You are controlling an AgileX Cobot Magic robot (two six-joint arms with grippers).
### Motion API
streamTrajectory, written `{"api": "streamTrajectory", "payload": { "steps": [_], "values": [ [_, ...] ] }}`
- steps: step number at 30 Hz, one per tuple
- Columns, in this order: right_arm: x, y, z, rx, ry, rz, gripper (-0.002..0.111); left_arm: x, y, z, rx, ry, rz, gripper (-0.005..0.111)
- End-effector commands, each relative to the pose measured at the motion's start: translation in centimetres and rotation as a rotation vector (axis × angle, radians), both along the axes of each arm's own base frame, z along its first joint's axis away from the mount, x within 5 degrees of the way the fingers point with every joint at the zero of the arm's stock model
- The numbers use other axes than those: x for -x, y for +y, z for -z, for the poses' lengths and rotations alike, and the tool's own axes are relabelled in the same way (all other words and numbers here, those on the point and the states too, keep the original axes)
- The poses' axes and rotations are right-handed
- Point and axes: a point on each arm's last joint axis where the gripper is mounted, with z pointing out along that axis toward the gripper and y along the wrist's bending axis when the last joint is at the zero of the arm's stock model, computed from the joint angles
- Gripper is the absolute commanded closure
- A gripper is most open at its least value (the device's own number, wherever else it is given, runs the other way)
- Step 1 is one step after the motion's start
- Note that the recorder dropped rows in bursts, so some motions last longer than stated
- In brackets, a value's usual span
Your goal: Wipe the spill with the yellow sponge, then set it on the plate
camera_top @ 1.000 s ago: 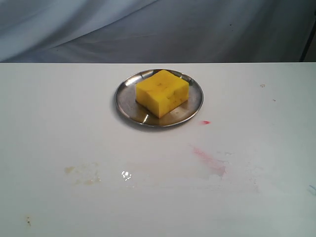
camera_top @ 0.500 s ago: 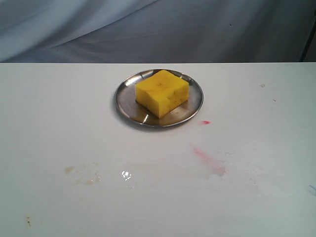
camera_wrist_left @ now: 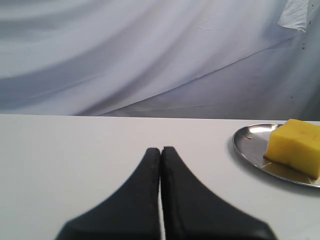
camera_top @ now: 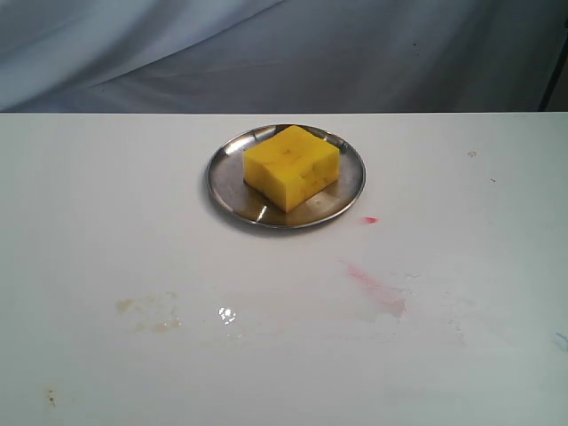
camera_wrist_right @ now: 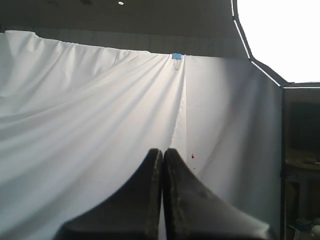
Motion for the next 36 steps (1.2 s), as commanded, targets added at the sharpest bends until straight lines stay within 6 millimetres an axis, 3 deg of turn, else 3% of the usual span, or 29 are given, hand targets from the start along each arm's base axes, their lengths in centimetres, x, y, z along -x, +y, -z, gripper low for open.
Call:
{"api": "streamTrajectory", "payload": {
  "steps": [1, 15, 25, 36],
  "values": [
    [0.4, 0.0, 0.6, 0.000, 0.027, -0.021, 0.108, 0.0, 0.0, 0.1, 0.002, -0.001, 0.000, 0.105],
    [-0.3, 0.1, 1.9, 0.033, 0.143, -0.016, 0.108, 0.0, 0.0, 0.1, 0.000, -0.001, 0.001, 0.105],
    [-4.3, 0.4, 9.1, -0.013, 0.330, -0.034, 0.108, 0.0, 0.0, 0.1, 0.002, -0.001, 0.000, 0.105],
    [-6.0, 0.3, 14.0, -0.061, 0.356, -0.026, 0.108, 0.0, 0.0, 0.1, 0.000, -0.001, 0.001, 0.105]
  ]
}}
